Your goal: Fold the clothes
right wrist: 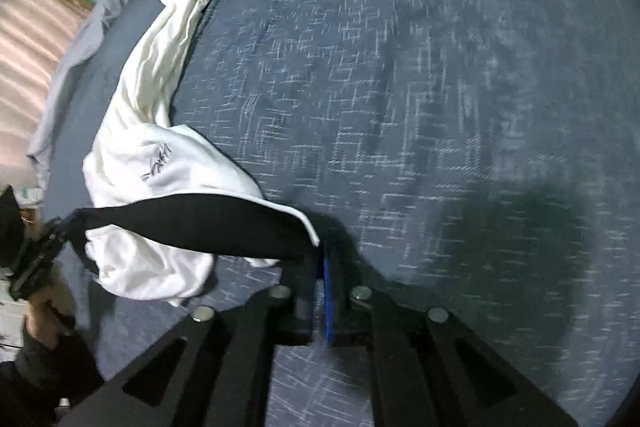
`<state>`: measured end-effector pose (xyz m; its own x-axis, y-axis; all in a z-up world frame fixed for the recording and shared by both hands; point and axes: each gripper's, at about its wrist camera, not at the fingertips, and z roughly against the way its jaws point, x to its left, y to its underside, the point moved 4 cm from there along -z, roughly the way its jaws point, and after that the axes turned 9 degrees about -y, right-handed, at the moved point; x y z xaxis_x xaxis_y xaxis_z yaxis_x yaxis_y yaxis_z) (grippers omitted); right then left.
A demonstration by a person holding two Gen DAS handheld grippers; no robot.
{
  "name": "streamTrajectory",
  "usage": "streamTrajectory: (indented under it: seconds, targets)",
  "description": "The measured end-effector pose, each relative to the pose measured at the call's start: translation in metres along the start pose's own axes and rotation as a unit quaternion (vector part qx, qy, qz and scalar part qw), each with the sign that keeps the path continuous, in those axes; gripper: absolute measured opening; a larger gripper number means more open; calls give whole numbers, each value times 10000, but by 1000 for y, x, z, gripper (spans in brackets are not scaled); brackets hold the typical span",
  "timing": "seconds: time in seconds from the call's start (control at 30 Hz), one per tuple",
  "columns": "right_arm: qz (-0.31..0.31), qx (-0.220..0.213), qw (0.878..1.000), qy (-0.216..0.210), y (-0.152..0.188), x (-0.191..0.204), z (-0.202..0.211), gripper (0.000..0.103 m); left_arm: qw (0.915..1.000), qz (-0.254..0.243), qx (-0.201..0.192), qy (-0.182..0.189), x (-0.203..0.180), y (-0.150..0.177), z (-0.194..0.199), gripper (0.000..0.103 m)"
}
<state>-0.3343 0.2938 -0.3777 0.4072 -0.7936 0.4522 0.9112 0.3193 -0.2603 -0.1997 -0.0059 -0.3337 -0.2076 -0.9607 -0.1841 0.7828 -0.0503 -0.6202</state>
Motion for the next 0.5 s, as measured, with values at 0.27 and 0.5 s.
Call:
streamTrajectory:
  seconds: [0.27, 0.5]
  targets:
    - [1115, -919, 9872, 679, -2, 54, 40, 36, 9999, 94, -38, 1, 4, -1, 2, 4]
    - [2428, -1101, 9568, 1164, 16, 109, 38, 43, 10000, 72, -49, 3, 3, 0, 3, 4]
